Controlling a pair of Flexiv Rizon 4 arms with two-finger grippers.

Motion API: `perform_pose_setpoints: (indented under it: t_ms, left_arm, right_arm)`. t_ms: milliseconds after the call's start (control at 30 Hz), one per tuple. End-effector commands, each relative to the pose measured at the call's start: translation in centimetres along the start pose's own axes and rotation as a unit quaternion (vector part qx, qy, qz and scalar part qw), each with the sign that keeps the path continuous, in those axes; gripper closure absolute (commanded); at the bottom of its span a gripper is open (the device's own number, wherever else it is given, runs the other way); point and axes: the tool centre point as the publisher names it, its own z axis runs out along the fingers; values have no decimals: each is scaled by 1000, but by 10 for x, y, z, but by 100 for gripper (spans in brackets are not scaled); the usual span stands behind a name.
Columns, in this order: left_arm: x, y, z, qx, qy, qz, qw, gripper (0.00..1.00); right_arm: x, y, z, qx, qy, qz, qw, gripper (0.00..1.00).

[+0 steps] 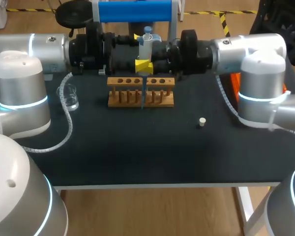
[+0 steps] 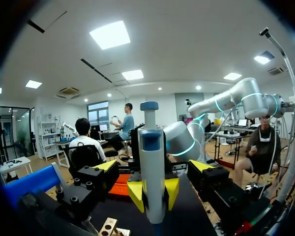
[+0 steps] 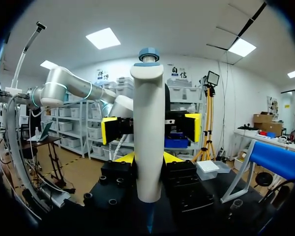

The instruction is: Invert the test tube, pick up the pipette, mount the tip to pipette, aspirate from beaker and dispense into the tube, eject the tip, return the pipette, and cap with the stopper.

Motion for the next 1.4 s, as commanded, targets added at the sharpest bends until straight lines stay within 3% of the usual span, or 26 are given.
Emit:
perform_pose_setpoints:
  t_ms: [33,400,867,1400]
  left_arm:
    - [0,0,1,1,-1,0,1000,0]
    - [0,0,1,1,-1,0,1000,0]
    - [0,0,1,1,-1,0,1000,0]
    - [0,0,1,1,-1,0,1000,0]
  right_arm:
    - [-3,2,-13,-2,12,3,1000,100]
    - [-8,11,-49,2,36,0,999,100]
    - [-5,20,-119,31,57,-14,998,100]
    - [-19,13,-220,46,-11,-34,998,100]
